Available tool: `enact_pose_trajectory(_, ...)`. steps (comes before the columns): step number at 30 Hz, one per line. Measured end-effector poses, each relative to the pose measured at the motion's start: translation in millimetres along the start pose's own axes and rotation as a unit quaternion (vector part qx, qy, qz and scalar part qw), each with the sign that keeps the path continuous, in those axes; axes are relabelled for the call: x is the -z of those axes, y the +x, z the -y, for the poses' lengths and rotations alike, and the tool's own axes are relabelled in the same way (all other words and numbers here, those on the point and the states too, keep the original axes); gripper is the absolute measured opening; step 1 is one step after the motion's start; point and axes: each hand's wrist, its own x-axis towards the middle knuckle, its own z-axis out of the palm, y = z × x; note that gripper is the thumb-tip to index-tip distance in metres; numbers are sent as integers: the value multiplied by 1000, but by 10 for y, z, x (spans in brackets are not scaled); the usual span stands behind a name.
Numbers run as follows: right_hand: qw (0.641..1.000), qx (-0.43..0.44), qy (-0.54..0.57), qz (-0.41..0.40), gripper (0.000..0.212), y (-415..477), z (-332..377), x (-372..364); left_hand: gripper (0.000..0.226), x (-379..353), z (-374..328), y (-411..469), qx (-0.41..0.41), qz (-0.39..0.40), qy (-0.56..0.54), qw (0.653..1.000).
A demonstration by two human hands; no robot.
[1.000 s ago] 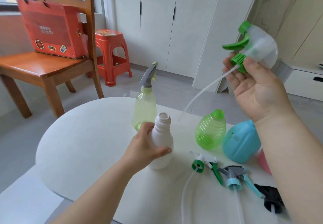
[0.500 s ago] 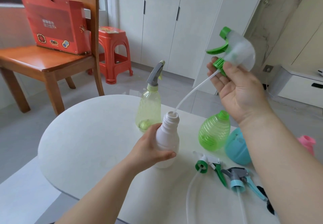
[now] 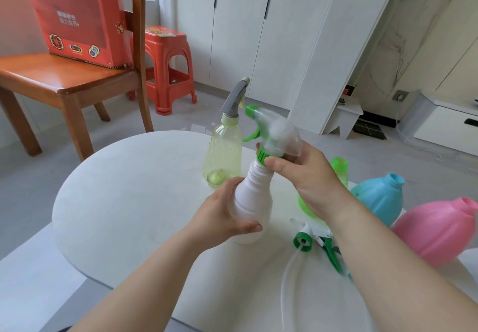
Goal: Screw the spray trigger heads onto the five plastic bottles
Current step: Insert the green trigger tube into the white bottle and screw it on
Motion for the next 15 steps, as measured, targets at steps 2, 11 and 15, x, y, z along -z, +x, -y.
enact_pose_trajectory(2,1000,-10,-4,23,21,-6,-7,12,75,-6,-4,0,0,-6,4,1000)
enact_pose_trajectory(11,995,13,-98,8,24,6,33,-3,76,-103,-97,-58,12,-63,51,997)
enact_pose_trajectory(15,988,10,-153,25,26,34,108,12,71,-184,-117,-77,6,-99,74,992)
